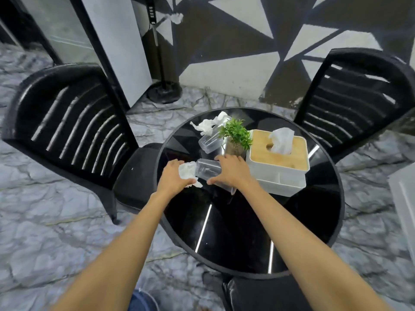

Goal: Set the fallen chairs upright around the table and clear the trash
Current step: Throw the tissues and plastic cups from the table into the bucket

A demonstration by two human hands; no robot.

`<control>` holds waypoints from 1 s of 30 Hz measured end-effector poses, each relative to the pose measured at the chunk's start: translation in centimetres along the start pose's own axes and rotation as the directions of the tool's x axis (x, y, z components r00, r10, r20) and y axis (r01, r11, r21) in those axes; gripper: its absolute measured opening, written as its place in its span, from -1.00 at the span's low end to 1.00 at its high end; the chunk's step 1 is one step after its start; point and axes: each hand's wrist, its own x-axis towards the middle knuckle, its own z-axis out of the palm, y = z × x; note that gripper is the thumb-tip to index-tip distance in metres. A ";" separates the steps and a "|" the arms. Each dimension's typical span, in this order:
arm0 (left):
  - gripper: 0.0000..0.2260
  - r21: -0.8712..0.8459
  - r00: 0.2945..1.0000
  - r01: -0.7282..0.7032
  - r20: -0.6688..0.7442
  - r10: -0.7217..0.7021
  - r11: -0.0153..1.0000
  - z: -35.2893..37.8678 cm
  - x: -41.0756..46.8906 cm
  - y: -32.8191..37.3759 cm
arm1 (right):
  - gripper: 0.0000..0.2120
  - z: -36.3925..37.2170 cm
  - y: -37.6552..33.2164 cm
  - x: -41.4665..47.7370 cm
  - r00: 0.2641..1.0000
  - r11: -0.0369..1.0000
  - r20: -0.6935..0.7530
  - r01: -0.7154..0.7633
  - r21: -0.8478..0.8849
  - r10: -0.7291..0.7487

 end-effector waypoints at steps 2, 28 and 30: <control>-0.31 0.029 0.999 0.037 0.017 -0.038 0.999 0.9 1.0 -0.5 | -0.22 0.0 0.2 0.6 0.998 1.000 0.065 -0.011 -0.010 0.012; -0.78 -0.290 0.912 0.261 -0.240 -0.334 0.921 -8.1 -22.9 -20.9 | -0.23 9.7 -20.7 -12.9 0.935 0.976 0.316 0.100 0.193 -0.159; -0.78 -0.292 0.888 0.322 -0.236 -0.394 0.901 -7.2 -26.6 -24.6 | -0.15 14.3 -22.6 -14.7 0.906 0.973 0.389 0.089 0.212 -0.168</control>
